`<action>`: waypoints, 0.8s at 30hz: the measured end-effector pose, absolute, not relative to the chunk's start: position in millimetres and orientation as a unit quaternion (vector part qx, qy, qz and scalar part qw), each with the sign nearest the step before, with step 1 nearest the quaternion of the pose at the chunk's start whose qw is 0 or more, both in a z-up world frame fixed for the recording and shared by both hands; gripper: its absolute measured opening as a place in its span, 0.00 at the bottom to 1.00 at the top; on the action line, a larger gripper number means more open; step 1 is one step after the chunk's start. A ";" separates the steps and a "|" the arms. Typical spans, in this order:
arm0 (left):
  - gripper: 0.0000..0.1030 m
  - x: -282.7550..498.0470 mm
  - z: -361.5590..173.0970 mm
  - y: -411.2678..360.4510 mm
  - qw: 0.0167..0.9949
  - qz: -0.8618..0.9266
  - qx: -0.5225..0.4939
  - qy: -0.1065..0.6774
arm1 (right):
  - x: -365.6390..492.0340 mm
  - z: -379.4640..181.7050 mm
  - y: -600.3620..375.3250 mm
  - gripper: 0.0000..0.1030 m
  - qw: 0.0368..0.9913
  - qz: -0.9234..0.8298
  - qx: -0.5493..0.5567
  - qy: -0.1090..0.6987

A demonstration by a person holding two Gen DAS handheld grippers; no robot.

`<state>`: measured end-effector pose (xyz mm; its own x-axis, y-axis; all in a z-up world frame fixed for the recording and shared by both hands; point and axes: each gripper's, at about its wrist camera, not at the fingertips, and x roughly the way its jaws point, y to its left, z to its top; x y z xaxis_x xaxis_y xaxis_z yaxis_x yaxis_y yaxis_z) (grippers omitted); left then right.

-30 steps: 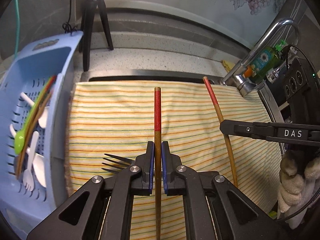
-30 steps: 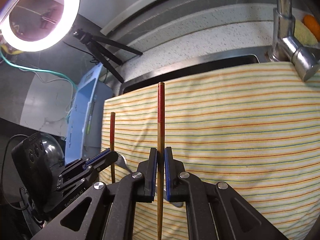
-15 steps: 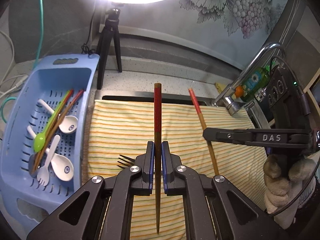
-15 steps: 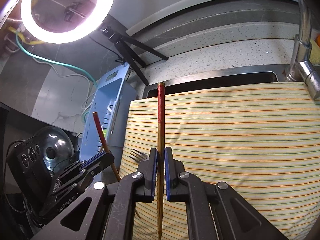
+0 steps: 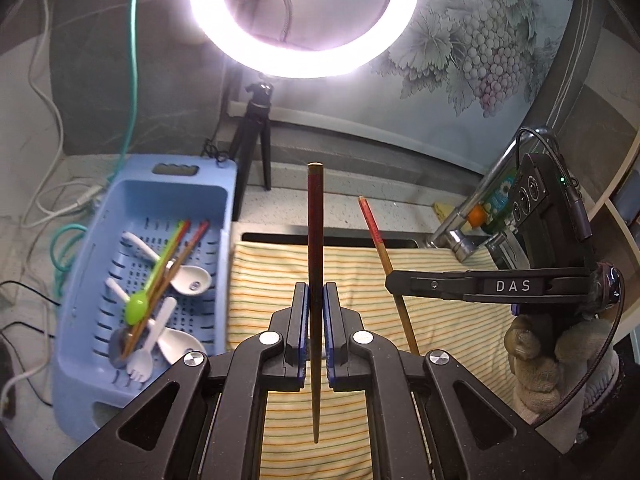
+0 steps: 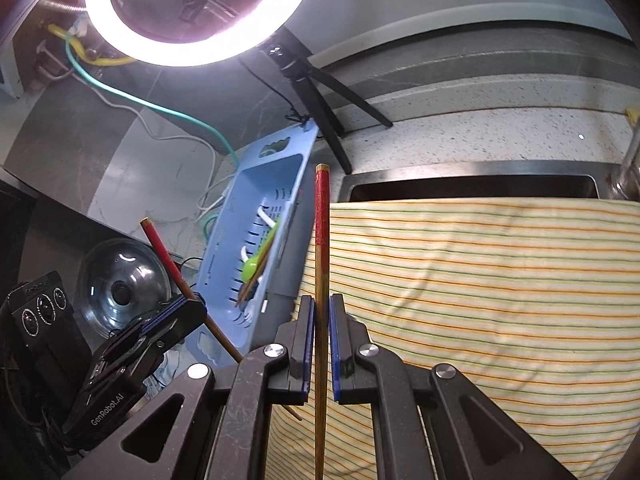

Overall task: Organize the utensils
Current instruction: 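Lift and carry both chopsticks with both grippers toward the blue basket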

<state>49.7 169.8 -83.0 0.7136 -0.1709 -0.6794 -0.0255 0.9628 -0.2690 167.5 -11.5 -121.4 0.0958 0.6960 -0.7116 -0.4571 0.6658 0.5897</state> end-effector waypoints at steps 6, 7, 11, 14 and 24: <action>0.05 44.6 -67.7 199.1 0.924 -0.010 -0.113 0.366 | 166.8 -101.9 21.6 0.06 0.732 0.418 0.107 0.528; 0.05 44.4 -65.8 204.1 0.924 -0.005 -0.111 0.365 | 166.1 -98.9 27.0 0.06 0.732 0.422 0.106 0.525; 0.05 44.6 -61.7 224.1 0.927 0.011 -0.104 0.361 | 164.1 -89.2 53.2 0.06 0.732 0.435 0.104 0.514; 0.05 47.7 -61.5 235.6 0.927 0.021 -0.098 0.362 | 162.6 -85.6 72.5 0.06 0.729 0.443 0.104 0.511; 0.06 60.7 -68.6 257.8 0.925 0.035 -0.083 0.370 | 165.1 -88.3 122.3 0.06 0.731 0.446 0.094 0.507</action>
